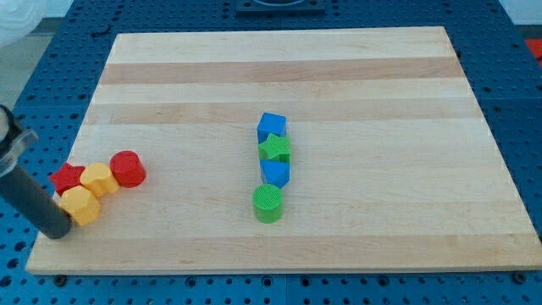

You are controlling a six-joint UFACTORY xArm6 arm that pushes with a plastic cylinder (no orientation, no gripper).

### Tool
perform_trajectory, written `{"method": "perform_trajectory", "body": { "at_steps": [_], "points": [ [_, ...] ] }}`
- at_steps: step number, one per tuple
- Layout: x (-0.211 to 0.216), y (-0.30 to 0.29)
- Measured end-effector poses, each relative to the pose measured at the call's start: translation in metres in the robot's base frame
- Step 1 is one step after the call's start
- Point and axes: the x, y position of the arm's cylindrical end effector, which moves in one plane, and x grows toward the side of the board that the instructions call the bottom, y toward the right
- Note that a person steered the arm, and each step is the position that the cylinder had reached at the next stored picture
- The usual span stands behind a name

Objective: Move red star towards the center left

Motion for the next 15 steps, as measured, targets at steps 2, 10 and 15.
{"method": "perform_trajectory", "body": {
  "at_steps": [2,10,15],
  "points": [
    [-0.006,0.012],
    [-0.012,-0.017],
    [-0.082,-0.010]
  ]
}}
